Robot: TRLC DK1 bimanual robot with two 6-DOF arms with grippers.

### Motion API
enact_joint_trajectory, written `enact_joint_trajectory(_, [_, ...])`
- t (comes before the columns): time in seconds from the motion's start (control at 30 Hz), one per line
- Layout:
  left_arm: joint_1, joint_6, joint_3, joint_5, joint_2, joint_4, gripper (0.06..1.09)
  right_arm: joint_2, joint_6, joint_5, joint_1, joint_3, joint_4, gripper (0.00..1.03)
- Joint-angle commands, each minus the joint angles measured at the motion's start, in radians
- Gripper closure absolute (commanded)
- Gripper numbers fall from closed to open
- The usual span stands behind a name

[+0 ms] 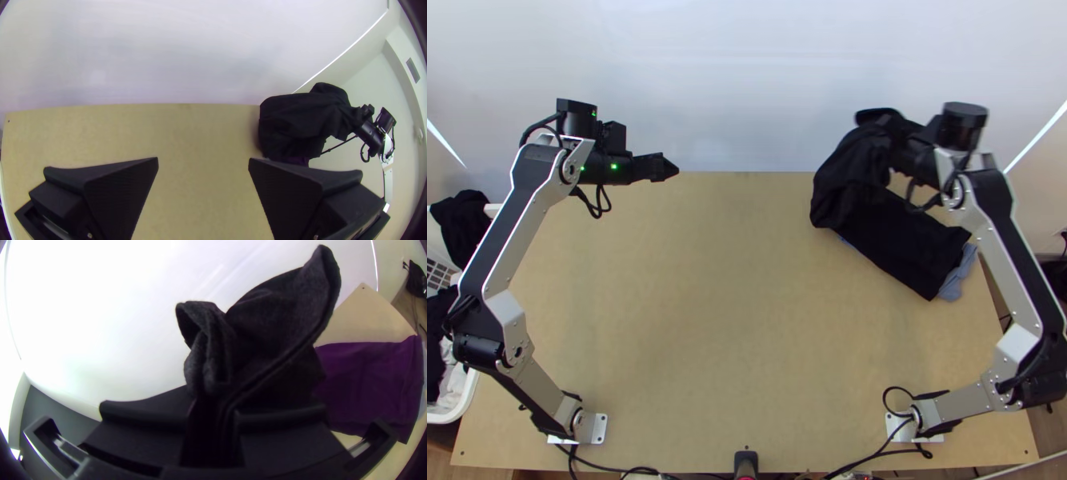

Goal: Fold the t-shirt

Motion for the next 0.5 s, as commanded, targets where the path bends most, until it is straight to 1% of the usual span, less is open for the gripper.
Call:
enact_joint_trajectory(0.0, [-0.006,0.0,0.003,0.001,-0.001,0.002,0.1,-0.027,-0.009,0.005,-0.089,-0.001,-0.035,1.0])
enact_joint_trajectory(0.33, [-0.006,0.0,0.001,0.001,-0.021,0.001,0.1,-0.036,-0.049,0.024,-0.138,-0.068,-0.038,1.0])
enact_joint_trajectory(0.47, [0.002,0.006,-0.013,0.001,-0.038,0.001,0.1,-0.057,-0.108,0.063,-0.16,-0.107,-0.048,1.0])
